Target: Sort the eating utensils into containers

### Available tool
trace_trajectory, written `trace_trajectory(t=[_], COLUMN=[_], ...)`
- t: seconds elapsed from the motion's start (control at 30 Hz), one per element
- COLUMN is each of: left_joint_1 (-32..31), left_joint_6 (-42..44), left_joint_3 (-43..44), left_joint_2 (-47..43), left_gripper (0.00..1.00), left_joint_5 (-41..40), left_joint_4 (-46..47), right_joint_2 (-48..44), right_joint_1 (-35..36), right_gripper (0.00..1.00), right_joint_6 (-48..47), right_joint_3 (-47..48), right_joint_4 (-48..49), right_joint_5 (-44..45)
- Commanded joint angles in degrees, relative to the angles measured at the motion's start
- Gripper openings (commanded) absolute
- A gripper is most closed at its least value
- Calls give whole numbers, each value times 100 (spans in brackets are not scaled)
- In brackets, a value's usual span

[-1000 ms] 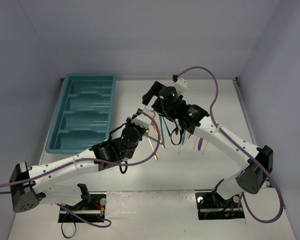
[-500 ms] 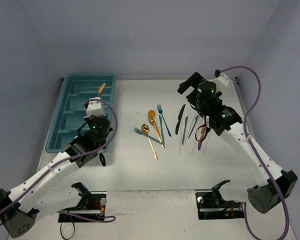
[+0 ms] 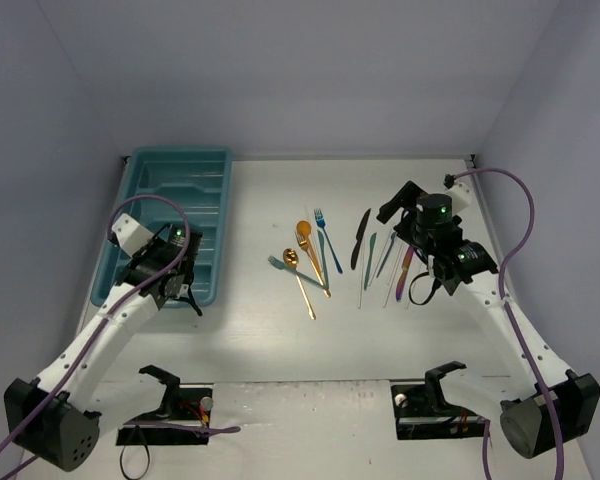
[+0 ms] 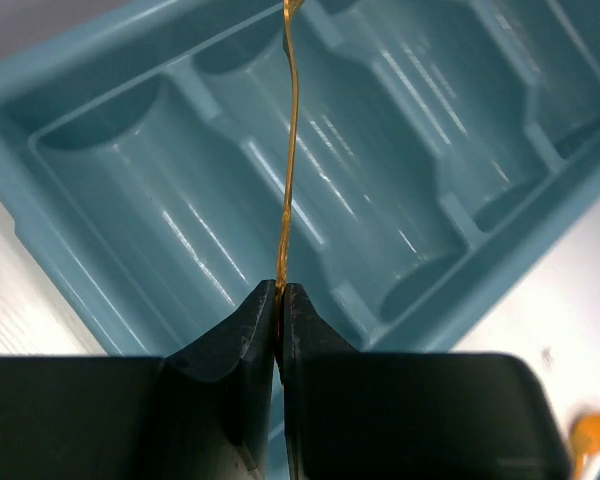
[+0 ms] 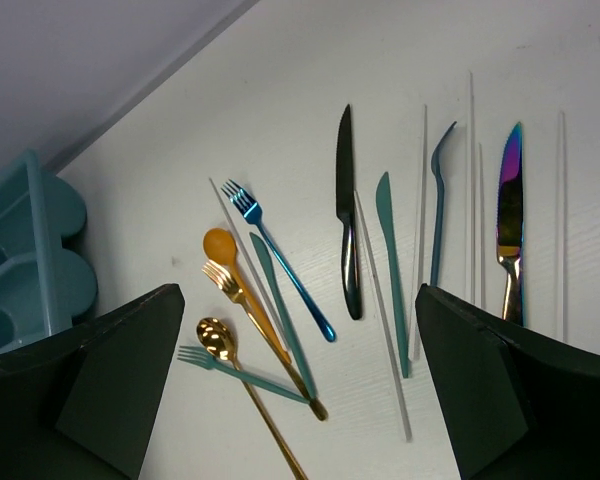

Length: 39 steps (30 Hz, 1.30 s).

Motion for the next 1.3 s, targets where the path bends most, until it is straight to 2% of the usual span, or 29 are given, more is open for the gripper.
trace_trajectory(t=[0.0,0.57,0.83,1.27], left_joint_1=[302,522,521,521], left_joint_6=[-1156,-3050,-3501,-3595], left_joint_3=[405,952,1172,1726], left_joint_2=[591,2181,2488,3235], left_gripper=[0,0,4,10], left_joint_5=[-179,184,156,109], left_joint_4=[-182,-167,-176,-159], right_joint_2=[-423,-738,-821,-875], right_joint_1=[-154,-378,-437,-478], right_gripper=[100,100,100,100], right_joint_6=[-158,-345,-364,-405], right_joint_3=[-168,-632,-764,-878], right_joint_4=[246,111,102,78], right_joint_5=[-382,-711,-746,-788])
